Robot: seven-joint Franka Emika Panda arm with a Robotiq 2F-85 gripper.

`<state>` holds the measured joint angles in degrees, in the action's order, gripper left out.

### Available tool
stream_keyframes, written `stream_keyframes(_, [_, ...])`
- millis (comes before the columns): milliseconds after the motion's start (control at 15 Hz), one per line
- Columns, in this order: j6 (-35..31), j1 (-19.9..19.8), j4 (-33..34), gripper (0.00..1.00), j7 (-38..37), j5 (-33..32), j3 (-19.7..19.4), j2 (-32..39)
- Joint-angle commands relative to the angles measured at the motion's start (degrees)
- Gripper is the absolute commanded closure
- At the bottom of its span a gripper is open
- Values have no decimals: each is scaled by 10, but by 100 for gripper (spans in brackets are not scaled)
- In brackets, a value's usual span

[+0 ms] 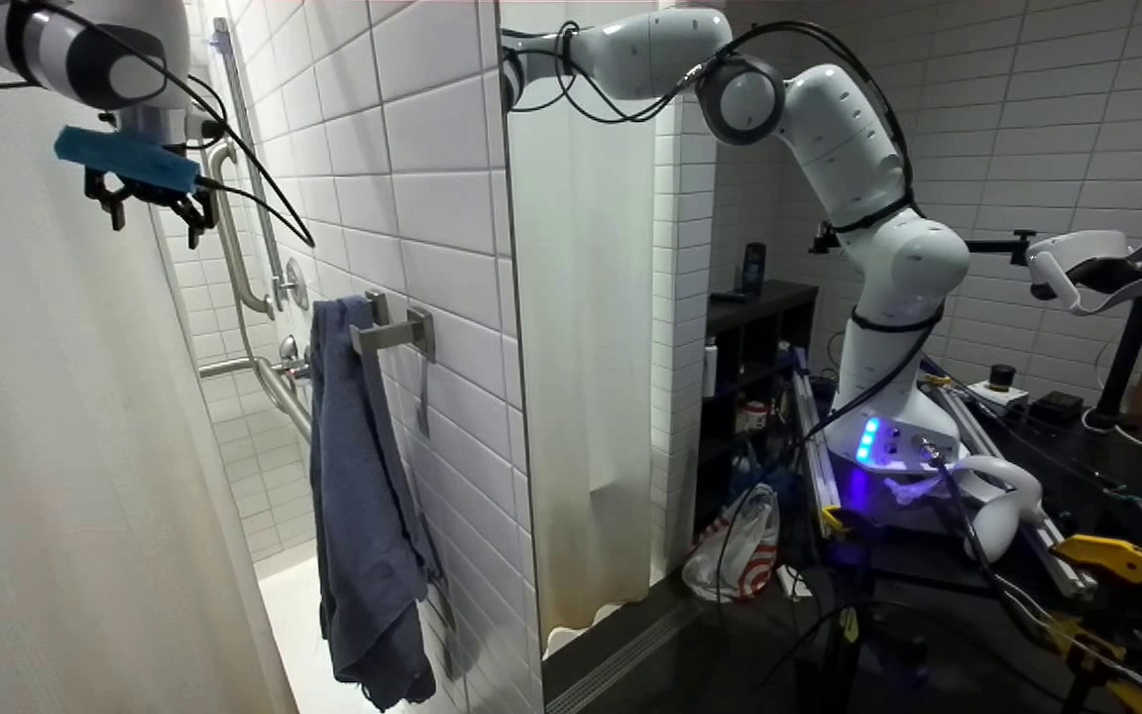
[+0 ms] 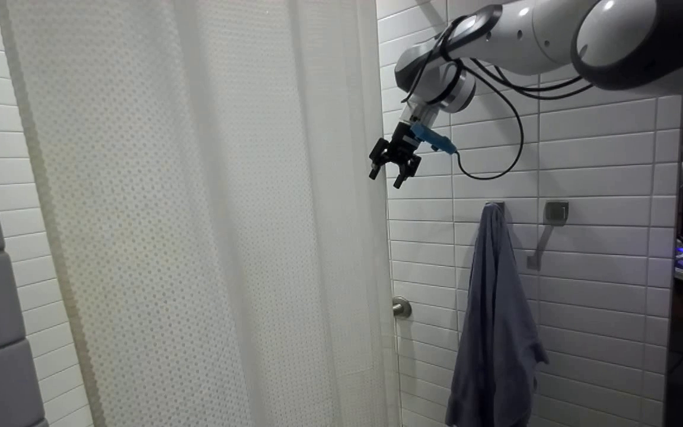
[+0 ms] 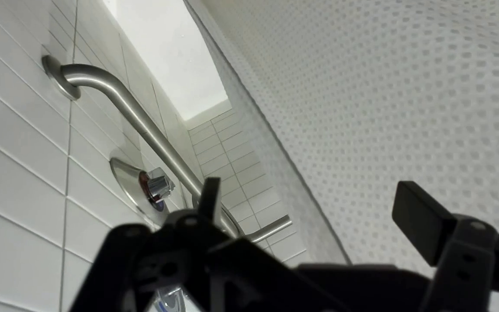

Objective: Open the shower curtain

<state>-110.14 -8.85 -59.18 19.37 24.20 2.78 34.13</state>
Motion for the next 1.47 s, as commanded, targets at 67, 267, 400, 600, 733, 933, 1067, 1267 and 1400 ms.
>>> stream_keyframes(67, [69,-14,139,0,-6,-6,29,84])
stream_keyframes(267, [95,-11,185,0,-4,3,27,115])
stream_keyframes(400, [105,-11,205,25,-3,4,28,129])
stream_keyframes(600, [115,-14,222,39,-1,6,29,142])
stream_keyframes(733, [118,-15,230,56,0,6,29,145])
stream_keyframes(933, [119,-17,234,79,0,8,29,145])
stream_keyframes(1067, [119,-18,234,95,1,8,29,144])
stream_keyframes(1267, [120,-17,234,100,-1,6,28,142])
stream_keyframes(1400, [128,-15,232,99,-1,2,26,140])
